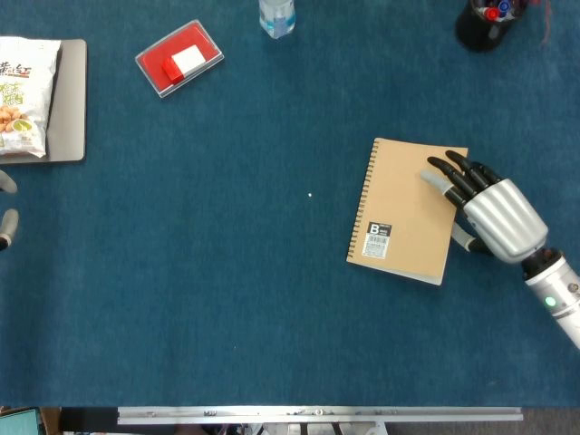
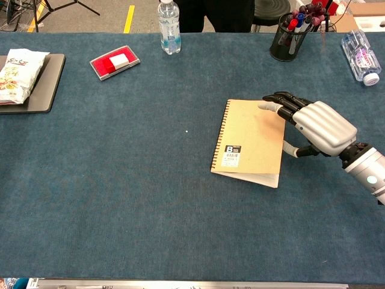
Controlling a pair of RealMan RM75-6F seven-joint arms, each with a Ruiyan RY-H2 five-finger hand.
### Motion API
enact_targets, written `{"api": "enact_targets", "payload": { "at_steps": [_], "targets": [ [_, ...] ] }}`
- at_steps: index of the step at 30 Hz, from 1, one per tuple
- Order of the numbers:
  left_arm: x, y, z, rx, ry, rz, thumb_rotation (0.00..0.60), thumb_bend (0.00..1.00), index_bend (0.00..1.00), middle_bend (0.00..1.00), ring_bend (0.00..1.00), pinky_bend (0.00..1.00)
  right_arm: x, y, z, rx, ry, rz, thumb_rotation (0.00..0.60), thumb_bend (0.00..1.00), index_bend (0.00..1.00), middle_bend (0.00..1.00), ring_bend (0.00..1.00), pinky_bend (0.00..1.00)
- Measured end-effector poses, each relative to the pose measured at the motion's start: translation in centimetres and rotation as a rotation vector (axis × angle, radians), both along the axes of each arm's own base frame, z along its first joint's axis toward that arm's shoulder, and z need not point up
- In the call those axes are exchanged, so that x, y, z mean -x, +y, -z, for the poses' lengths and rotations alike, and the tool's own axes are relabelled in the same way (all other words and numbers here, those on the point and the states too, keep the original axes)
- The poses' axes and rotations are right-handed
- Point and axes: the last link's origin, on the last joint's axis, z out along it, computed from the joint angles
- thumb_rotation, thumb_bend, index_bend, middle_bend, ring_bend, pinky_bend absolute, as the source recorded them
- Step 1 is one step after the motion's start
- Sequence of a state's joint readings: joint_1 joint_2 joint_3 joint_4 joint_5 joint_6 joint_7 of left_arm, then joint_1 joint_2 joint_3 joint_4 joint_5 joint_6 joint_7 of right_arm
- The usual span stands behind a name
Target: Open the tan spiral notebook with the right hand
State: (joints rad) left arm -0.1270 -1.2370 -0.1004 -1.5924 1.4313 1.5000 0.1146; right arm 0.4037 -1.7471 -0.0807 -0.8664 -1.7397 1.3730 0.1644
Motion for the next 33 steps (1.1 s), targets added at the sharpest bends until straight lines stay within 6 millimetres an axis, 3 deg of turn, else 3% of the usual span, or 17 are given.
{"api": "enact_targets", "payload": {
  "at_steps": [29, 31, 33],
  "targets": [
    [0.02, 0.02, -0.09, -0.003, -0.002, -0.002, 0.6, 0.26, 0.49, 0.48, 0.44, 0.61, 0.03, 0.52, 0.98, -0.072, -0.01, 0.006, 0.6, 0.35, 0.15, 0.12, 0.04, 0.23],
    [0.0, 0.03, -0.1, -0.003, -0.002, -0.001, 0.6, 0.26, 0.49, 0.48, 0.44, 0.61, 0.02, 0.53, 0.97, -0.075, -0.008, 0.006, 0.6, 0.35, 0.16, 0.12, 0.04, 0.23],
    [-0.01, 0.02, -0.11, -0.003, -0.002, -0.001, 0.6, 0.26, 0.49, 0.48, 0.44, 0.61, -0.04, 0.5, 0.95, -0.075, -0.011, 0.006, 0.6, 0.35, 0.25, 0.13, 0.04, 0.23]
  ]
}}
